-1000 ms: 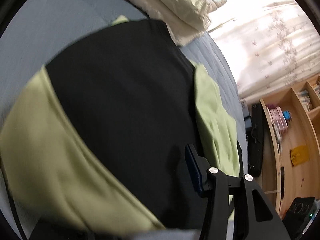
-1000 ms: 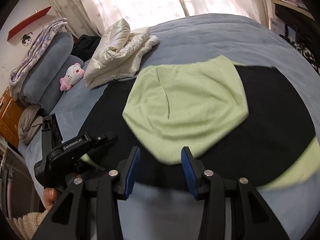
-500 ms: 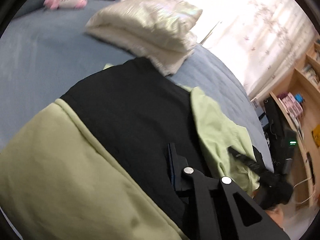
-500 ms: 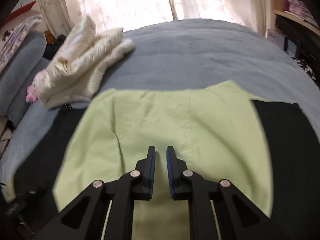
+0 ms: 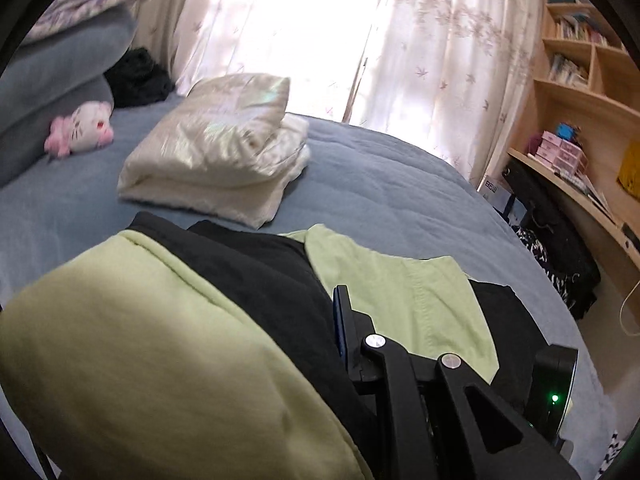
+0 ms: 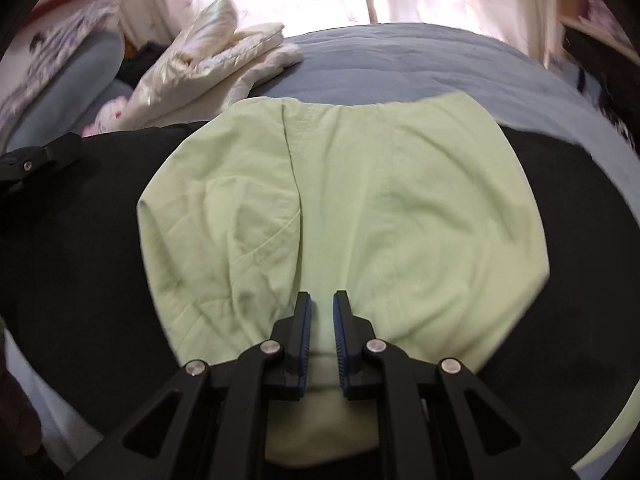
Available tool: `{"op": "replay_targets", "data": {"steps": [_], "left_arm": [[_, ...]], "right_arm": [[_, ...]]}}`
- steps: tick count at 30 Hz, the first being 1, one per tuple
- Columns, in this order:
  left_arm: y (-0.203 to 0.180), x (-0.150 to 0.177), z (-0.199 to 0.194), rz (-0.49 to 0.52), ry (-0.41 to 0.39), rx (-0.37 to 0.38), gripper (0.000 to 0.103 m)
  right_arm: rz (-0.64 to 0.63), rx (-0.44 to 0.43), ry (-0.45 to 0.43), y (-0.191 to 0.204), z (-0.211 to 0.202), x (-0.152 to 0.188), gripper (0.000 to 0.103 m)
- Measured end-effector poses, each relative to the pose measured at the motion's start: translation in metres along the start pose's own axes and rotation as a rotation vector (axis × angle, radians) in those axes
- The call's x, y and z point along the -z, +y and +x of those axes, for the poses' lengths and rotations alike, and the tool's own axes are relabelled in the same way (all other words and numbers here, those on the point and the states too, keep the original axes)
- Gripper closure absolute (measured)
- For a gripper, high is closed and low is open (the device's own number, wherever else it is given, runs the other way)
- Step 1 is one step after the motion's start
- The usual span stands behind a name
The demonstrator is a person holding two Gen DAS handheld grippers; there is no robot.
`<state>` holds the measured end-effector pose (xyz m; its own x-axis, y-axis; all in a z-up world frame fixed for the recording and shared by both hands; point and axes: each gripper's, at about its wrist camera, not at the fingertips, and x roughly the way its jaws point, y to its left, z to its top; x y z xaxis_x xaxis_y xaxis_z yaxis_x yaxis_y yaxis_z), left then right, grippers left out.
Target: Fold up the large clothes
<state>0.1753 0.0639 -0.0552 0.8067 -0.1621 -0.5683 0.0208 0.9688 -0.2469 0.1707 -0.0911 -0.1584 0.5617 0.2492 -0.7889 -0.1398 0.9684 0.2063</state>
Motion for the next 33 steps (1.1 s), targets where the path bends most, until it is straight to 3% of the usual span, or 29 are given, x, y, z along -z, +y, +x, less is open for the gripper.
{"op": "replay_targets", "data": {"steps": [5,8,12,13,17,21,23,25,27,33], "left_arm": [[-0.031,-0.013,-0.001,0.06,0.003,-0.017,0.095],[-0.068,-0.019,-0.002,0.165,0.002,-0.017,0.095],[-0.132,-0.017,-0.002,0.351,-0.018,0.007,0.095],[-0.151,-0.013,-0.002,0.406,-0.019,0.021,0.095],[-0.214,0.014,0.006,0.544,0.011,0.098,0.094],[-0.267,0.071,0.028,0.67,0.163,0.214,0.09],[-0.28,0.102,0.042,0.712,0.246,0.235,0.09],[-0.285,0.13,0.056,0.735,0.311,0.221,0.088],[-0.286,0.139,0.061,0.732,0.315,0.208,0.088],[-0.278,0.12,0.063,0.635,0.351,0.26,0.09]], "right_arm": [[0.083,-0.08,0.01,-0.013,-0.002,0.0,0.091],[0.151,-0.148,0.018,-0.023,-0.004,0.0,0.091],[0.398,-0.292,0.061,-0.065,-0.033,0.005,0.092],[0.446,-0.289,0.041,-0.077,-0.046,0.008,0.092],[0.551,-0.075,-0.128,-0.141,-0.115,0.02,0.091],[0.659,0.137,-0.244,-0.207,-0.172,0.036,0.091],[0.69,0.211,-0.261,-0.227,-0.184,0.045,0.089],[0.726,0.222,-0.25,-0.241,-0.186,0.054,0.088],[0.749,0.209,-0.23,-0.248,-0.182,0.063,0.088],[0.719,0.161,-0.186,-0.238,-0.164,0.067,0.088]]}}
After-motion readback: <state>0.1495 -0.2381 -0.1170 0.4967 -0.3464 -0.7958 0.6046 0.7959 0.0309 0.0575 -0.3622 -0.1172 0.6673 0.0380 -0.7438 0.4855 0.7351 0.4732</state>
